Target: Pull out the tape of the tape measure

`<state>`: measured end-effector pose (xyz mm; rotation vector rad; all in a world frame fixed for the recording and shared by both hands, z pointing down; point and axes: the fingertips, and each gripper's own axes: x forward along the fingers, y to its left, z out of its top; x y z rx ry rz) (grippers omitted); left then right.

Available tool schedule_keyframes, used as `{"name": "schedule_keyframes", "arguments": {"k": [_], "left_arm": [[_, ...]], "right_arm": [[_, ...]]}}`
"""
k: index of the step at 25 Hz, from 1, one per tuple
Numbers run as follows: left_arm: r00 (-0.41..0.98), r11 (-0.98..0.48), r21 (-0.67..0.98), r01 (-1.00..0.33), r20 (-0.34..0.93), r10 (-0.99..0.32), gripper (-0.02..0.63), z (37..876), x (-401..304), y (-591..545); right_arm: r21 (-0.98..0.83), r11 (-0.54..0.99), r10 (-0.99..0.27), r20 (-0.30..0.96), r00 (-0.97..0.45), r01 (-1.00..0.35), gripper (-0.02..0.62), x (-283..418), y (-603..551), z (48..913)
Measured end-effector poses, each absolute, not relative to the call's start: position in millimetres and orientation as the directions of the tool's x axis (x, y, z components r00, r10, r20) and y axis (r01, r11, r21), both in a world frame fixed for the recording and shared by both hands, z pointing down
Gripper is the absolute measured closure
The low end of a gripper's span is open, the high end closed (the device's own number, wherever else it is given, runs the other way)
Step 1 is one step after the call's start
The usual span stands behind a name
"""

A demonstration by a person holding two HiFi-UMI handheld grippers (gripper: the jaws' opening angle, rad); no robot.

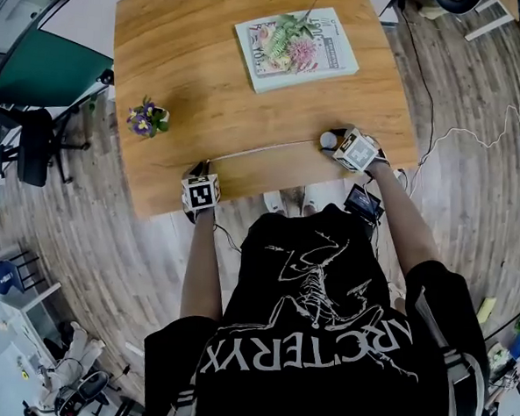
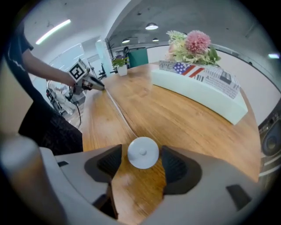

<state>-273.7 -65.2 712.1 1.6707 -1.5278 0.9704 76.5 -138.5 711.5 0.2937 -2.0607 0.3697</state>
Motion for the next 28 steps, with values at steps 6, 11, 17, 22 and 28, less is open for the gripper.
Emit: {"name": "schedule_keyframes", "arguments": {"k": [6, 11, 17, 22, 28], "left_arm": [[-0.002, 0.009, 0.004, -1.000, 0.810, -0.587, 0.514, 676, -318, -41], [-0.043, 0.069, 0.021, -0.997, 0.606, -0.794, 0.594, 574, -350, -33], [0.132, -0.149, -0.060, -0.987, 0.231, -0.964, 0.595, 379, -267, -76], [0.305, -0.311, -0.184, -0.932, 0.062, -0.950, 0.595, 289, -171, -97], [0.366, -0.366, -0.154, -0.918, 0.029, -0.930, 0.595, 274, -119, -90]], "right_arm": [[-0.099, 0.819, -0.238, 0.837, -0.492, -0.565, 0.341, 136, -157, 680], [-0.296, 0.496, -0.639, 0.513, -0.574, -0.817, 0.398, 201, -202, 546], [-0.165, 0.710, -0.670, 0.141, -0.729, -0.684, 0.588, 135, -187, 351], [-0.051, 0.800, -0.596, 0.049, -0.802, -0.598, 0.589, 50, -157, 292], [0.016, 0.847, -0.530, 0.103, -0.842, -0.531, 0.589, -2, -132, 303]]}}
